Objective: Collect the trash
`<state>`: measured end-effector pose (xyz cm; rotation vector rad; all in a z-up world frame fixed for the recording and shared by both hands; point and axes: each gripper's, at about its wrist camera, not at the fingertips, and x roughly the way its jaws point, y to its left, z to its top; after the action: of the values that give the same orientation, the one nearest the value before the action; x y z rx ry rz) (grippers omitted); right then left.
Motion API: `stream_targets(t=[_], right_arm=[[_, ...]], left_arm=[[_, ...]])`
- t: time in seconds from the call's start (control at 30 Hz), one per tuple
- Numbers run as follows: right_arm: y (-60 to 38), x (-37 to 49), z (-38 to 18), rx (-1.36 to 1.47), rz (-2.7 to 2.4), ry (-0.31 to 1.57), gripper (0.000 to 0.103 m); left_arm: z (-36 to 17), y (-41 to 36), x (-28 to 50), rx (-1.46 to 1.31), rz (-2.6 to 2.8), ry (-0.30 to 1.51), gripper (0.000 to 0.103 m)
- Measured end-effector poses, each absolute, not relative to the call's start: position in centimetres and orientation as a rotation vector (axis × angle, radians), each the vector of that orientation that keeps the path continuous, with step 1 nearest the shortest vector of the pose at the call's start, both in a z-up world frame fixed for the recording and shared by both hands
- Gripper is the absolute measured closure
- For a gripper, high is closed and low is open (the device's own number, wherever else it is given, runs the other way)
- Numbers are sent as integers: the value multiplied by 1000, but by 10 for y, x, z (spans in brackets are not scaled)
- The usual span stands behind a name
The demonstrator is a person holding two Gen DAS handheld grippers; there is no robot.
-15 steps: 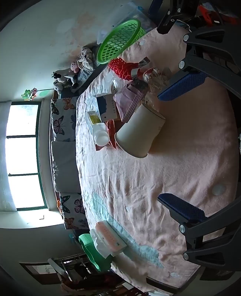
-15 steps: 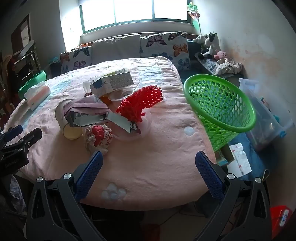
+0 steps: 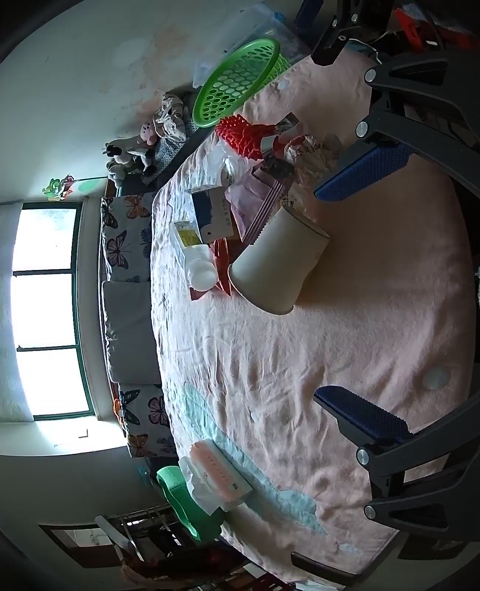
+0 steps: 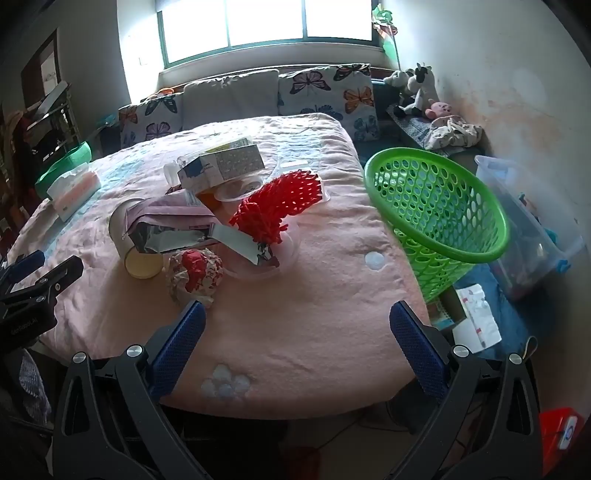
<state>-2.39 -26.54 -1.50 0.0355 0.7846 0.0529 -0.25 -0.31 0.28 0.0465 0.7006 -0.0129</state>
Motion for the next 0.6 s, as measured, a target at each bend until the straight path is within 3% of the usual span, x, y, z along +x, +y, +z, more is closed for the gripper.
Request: stream_targets(t=[0.6], right_arm=[[-268,-24,-14,39,52,784,4]], left_arm=[[1,-5,-1,47,-12,697,6]])
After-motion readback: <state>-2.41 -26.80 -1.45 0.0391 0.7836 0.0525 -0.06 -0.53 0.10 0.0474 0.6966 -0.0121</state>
